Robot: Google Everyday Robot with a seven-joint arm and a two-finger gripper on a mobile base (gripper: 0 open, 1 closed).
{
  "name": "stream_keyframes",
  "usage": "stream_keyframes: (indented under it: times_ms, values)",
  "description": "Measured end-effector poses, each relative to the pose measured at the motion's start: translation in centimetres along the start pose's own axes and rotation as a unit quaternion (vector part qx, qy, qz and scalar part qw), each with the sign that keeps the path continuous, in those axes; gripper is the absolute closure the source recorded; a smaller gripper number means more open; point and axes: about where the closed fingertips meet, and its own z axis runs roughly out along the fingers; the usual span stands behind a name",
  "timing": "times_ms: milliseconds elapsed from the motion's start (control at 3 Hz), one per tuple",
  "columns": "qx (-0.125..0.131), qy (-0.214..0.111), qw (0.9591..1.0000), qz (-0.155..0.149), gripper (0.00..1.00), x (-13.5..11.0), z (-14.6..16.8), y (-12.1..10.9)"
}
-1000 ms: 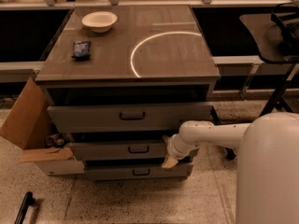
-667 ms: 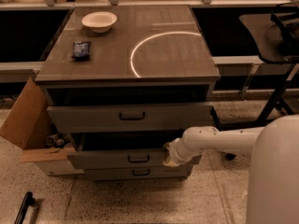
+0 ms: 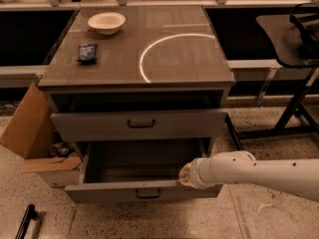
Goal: Open middle drawer
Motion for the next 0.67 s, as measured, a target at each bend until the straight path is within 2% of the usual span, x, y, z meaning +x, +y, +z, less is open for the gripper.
stream_keyframes:
  times_ms: [333, 667]
  values:
    - [0.007, -0.017, 0.9998, -0.007, 1.00, -0.67, -1.64, 1.50]
    - [0.005, -0.038, 0.9992, -0.010, 0.82, -1.16, -2.63, 2.21]
